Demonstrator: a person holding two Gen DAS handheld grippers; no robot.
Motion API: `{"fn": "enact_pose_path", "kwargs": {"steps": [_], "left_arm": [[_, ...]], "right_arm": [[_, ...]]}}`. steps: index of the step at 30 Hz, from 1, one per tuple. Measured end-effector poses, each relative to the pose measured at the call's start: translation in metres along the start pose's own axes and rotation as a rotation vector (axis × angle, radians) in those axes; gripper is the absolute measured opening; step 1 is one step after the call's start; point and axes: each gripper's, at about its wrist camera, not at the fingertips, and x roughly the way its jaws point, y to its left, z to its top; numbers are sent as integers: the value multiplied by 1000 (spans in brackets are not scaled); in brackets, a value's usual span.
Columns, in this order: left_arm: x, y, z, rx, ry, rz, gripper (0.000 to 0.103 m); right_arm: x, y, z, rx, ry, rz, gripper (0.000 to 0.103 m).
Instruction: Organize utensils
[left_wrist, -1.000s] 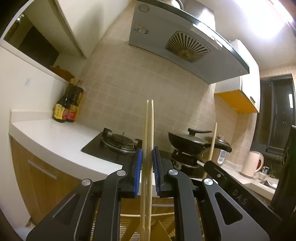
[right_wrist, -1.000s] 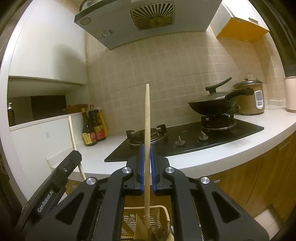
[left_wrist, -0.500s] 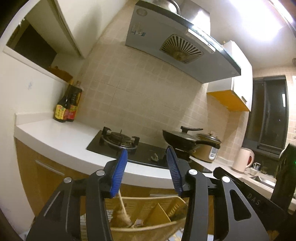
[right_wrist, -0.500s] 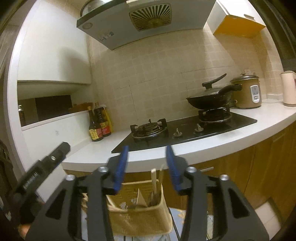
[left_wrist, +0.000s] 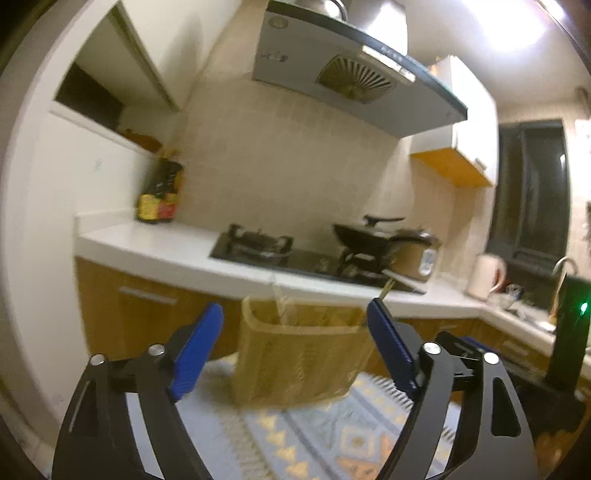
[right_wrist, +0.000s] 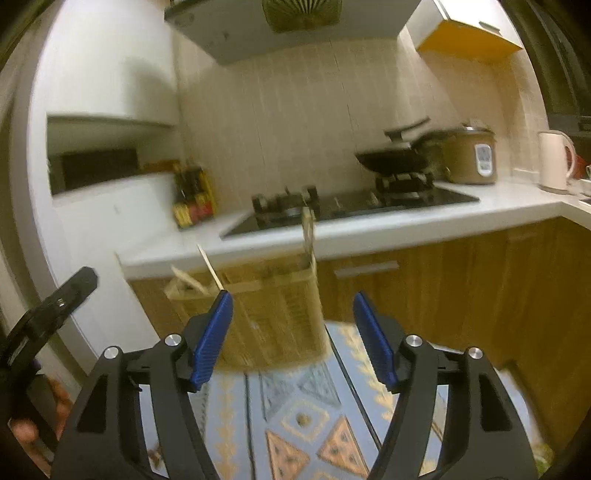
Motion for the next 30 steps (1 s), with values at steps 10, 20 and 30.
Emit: {"fn": "enact_pose_path", "kwargs": {"steps": [10, 20, 30], "left_arm": [[8, 13, -49, 53, 39, 184, 82], [9, 14, -53, 73, 32, 252, 86], [14, 9, -56, 118, 54, 272, 92]], "right_arm": [[7, 5, -50, -21, -57, -31, 71], [24, -2, -61, -44, -11, -38, 73], [23, 11, -66, -101, -7, -37, 79]]}}
